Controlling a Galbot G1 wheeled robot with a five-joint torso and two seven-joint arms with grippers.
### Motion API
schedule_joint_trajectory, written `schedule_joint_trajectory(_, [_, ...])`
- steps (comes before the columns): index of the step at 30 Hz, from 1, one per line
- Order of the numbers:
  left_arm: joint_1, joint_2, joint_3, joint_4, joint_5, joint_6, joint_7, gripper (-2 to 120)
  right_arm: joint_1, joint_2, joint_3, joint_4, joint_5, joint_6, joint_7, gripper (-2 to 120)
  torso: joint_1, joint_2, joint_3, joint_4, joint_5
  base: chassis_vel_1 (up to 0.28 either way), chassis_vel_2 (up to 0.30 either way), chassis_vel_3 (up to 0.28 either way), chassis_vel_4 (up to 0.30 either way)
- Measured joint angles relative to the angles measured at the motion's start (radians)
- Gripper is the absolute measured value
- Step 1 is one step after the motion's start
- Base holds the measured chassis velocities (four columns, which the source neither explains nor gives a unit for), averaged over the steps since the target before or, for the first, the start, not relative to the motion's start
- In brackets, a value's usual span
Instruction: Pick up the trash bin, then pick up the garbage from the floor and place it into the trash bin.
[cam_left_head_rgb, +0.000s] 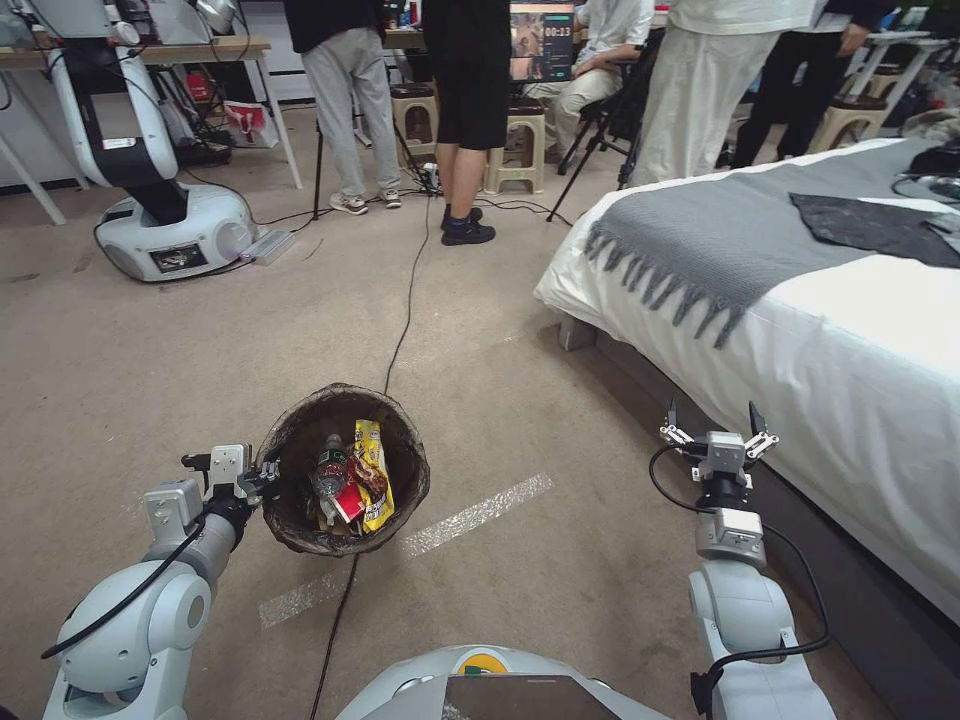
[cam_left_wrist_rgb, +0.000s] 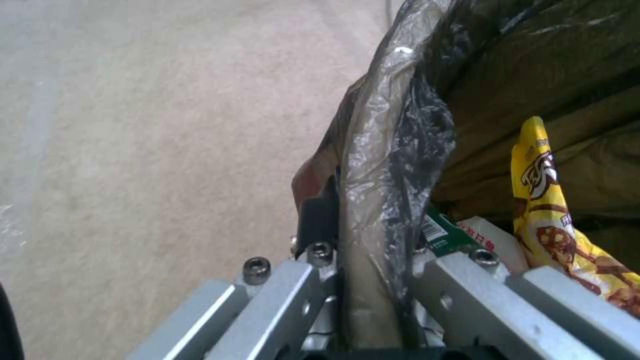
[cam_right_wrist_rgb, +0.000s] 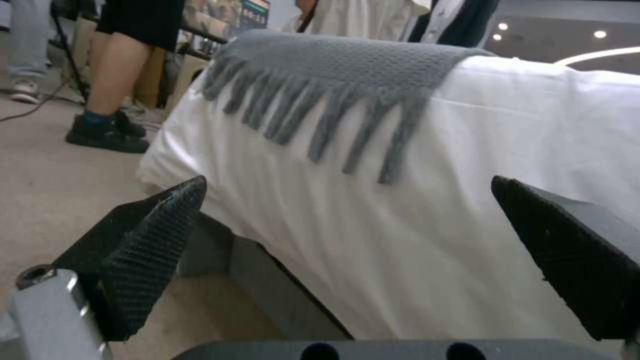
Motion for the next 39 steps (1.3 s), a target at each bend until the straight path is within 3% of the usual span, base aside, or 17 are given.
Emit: schedule_joint_trajectory(39, [-0.008, 0.002, 0.004, 0.013, 0.0, 0.0, 0.0, 0, 0.005, 0.0, 0.002, -0.011, -0.004, 0.002, -0.003, 100, 0.0, 0.0, 0.0, 0.0002, 0.0, 0.061, 0.064, 0.06, 0.06])
